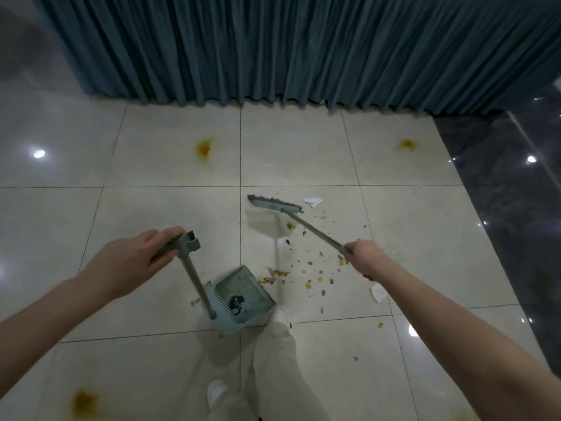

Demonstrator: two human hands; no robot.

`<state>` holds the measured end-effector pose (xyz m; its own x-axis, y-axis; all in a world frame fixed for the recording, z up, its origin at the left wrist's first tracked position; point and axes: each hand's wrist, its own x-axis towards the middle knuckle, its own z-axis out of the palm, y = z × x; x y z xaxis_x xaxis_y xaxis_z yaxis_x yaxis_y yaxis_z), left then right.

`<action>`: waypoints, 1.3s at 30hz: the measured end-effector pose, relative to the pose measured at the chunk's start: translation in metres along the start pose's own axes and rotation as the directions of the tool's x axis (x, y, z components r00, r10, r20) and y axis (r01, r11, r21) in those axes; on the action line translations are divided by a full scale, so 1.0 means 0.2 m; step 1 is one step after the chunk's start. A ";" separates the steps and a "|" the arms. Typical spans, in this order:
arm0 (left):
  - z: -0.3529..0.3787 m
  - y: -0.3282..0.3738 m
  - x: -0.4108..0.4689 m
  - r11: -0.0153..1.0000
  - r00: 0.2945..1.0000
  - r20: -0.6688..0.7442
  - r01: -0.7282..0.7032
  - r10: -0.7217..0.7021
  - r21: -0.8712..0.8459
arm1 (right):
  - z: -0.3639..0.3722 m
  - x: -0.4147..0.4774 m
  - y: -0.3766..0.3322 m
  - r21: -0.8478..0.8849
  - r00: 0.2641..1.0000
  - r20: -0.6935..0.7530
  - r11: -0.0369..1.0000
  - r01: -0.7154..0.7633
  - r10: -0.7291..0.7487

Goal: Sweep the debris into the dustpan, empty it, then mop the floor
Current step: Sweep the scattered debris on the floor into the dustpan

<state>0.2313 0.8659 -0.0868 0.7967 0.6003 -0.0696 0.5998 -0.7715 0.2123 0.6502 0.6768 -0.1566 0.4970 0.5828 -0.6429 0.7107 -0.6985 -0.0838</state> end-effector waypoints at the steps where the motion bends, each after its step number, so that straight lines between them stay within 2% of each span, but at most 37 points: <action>1: 0.00 0.01 0.07 1.000 1.000 0.007 0.005 -0.005 -0.001 | -0.06 0.11 -0.01 -0.012 1.000 -0.020 1.000 -0.005 0.005; 9: 0.12 0.03 0.63 0.987 0.987 0.055 0.151 -0.148 -0.050 | -0.35 1.00 -0.09 0.084 0.992 -0.080 0.992 -0.093 0.099; 13: 0.18 0.04 0.88 0.993 0.993 0.041 0.110 -0.108 -0.033 | -0.38 1.28 -0.12 0.134 0.988 -0.080 0.984 -0.118 0.130; 17: 0.19 0.07 1.04 0.998 0.996 0.069 0.060 -0.058 -0.021 | -0.32 1.32 -0.08 0.102 0.994 -0.035 0.990 -0.101 0.105; 24: 0.14 0.09 1.10 1.000 0.993 0.116 0.026 -0.026 -0.006 | -0.11 0.91 0.15 -0.086 0.996 0.084 0.996 -0.027 0.034; 28: 0.11 0.08 1.04 0.997 0.993 0.093 -0.080 0.078 0.013 | -0.03 0.56 0.23 -0.133 0.988 0.144 0.991 -0.033 0.052; 32: 0.09 0.07 0.88 0.987 0.986 0.054 -0.159 0.157 0.039 | 0.11 0.21 0.24 -0.075 0.978 0.182 0.993 -0.087 0.100; 39: 0.11 0.02 0.51 0.962 0.960 0.089 -0.270 0.265 0.042 | 0.52 -0.46 0.18 0.066 0.952 0.242 0.975 -0.210 0.189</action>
<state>0.3168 0.9199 -0.1151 0.9306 0.3528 -0.0975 0.3652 -0.9129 0.1825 0.5779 0.5559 -0.1802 0.4867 0.3224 -0.8119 0.5556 -0.8315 0.0029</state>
